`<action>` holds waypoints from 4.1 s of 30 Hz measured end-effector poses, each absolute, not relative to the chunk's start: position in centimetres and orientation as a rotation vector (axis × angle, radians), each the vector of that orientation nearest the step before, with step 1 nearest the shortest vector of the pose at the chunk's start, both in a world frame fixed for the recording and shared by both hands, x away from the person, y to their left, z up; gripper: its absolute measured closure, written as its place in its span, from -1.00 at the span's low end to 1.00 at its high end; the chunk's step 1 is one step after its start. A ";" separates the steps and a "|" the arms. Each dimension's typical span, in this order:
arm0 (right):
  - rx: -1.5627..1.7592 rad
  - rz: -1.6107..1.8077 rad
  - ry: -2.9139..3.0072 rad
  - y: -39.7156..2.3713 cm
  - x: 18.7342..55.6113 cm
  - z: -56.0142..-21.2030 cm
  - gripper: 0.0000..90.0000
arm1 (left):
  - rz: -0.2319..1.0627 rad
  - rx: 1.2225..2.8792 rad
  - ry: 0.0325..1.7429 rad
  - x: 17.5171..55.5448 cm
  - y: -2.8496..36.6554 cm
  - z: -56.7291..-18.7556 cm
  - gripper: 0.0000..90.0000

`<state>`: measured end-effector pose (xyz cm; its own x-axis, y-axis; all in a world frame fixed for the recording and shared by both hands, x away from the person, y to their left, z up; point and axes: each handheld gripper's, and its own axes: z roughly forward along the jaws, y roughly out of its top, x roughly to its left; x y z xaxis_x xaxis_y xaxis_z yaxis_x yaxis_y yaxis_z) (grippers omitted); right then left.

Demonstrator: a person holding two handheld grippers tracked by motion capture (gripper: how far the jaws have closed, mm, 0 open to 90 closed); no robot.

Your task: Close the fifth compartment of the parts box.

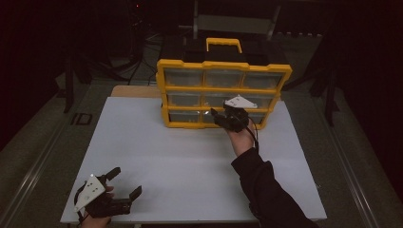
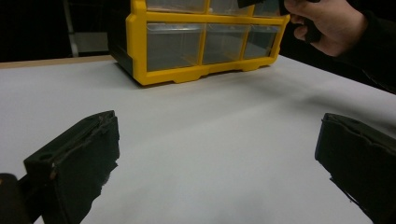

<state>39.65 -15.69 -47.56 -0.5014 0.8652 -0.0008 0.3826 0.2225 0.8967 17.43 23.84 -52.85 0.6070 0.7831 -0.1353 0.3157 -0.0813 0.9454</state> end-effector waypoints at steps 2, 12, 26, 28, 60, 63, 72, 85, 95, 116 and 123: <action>1.147 1.241 2.002 -15.6 39.5 -47.6 -0.21 | 0.498 1.665 0.922 17.4 23.8 -52.8 -1.00; 1.163 1.271 2.047 -15.7 38.8 -47.6 -0.79 | 0.494 1.666 0.923 17.4 23.8 -52.8 -1.00; 1.075 1.337 2.133 -16.5 38.5 -48.2 -0.78 | 0.494 1.666 0.922 17.4 23.8 -52.8 -1.00; 1.073 1.353 2.131 -16.8 38.4 -48.1 -0.70 | 0.494 1.666 0.921 17.4 23.8 -52.8 -1.00; 0.853 1.558 2.237 -20.2 35.0 -46.9 -0.69 | 0.487 1.664 0.922 17.4 23.8 -52.9 -1.00; 0.837 1.568 2.241 -20.5 34.4 -46.8 -0.69 | 0.487 1.665 0.921 17.4 23.8 -52.8 -1.00; 0.801 1.619 2.224 -22.4 32.5 -46.3 -0.69 | 0.488 1.665 0.921 17.4 23.8 -52.8 -1.00; 0.771 1.644 2.196 -25.2 30.0 -46.4 -0.71 | 0.490 1.667 0.916 17.4 23.7 -52.8 -1.00; 0.775 1.699 2.177 -28.2 28.0 -47.5 -0.74 | 0.489 1.667 0.914 17.4 23.7 -52.8 -1.00; 0.808 1.624 2.176 -31.5 24.3 -51.2 -0.72 | 0.487 1.666 0.914 17.4 23.7 -52.8 -1.00; 0.819 1.566 2.211 -31.5 23.9 -52.8 -0.72 | 0.487 1.666 0.914 17.4 23.7 -52.8 -1.00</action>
